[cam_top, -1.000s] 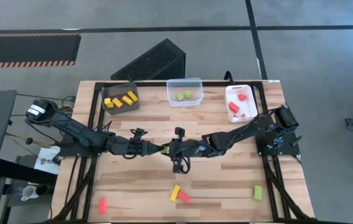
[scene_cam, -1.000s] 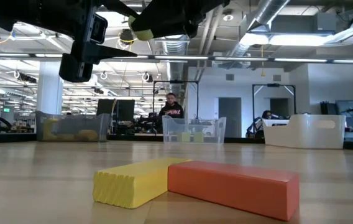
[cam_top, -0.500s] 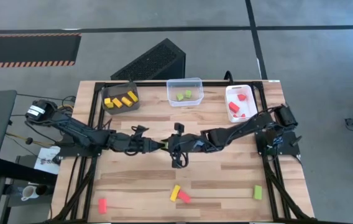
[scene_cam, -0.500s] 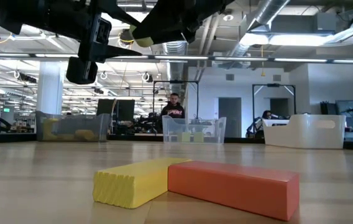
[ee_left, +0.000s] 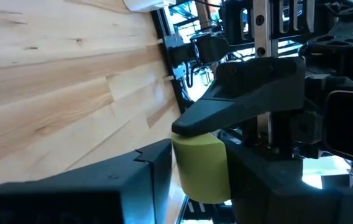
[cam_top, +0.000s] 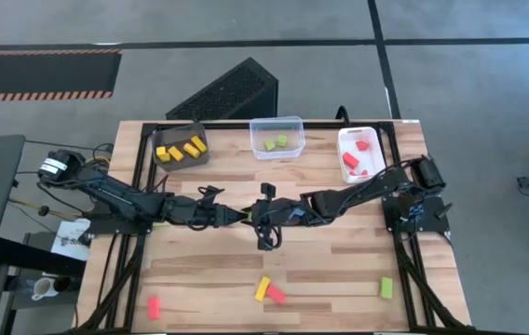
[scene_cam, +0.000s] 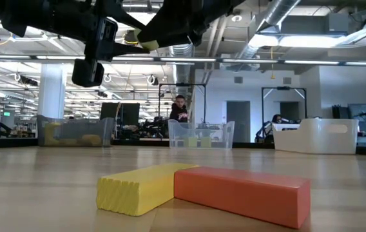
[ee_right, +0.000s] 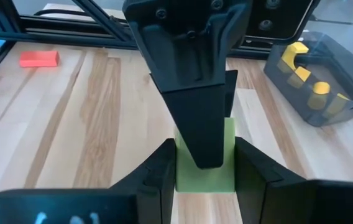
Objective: Sort & place blocks by color
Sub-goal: Put the green block into the transparent bin
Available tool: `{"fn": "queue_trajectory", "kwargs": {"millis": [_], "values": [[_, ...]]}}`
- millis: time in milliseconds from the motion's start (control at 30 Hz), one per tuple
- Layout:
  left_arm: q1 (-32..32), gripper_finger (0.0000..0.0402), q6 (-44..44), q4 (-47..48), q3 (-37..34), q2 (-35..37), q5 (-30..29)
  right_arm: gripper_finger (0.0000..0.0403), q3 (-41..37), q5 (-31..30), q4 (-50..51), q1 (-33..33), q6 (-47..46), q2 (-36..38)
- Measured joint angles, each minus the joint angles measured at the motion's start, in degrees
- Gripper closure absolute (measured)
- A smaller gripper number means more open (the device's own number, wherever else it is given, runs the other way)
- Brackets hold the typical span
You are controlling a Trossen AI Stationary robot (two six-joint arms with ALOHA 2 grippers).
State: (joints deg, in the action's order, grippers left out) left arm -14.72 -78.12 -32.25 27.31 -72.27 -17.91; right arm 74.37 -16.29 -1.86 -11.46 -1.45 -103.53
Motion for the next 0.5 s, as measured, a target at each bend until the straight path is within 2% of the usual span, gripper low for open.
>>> {"fn": "queue_trajectory", "kwargs": {"millis": [267,500], "values": [[0.0,0.0336,0.3,0.4,0.0,0.0,0.0,0.0273,0.0,-0.1,0.4,0.3,1.5,0.0],[0.0,0.0342,0.5,0.4,0.0,0.0,-0.5,0.0265,0.0,-0.2,0.3,0.3,1.8,0.0]]}}
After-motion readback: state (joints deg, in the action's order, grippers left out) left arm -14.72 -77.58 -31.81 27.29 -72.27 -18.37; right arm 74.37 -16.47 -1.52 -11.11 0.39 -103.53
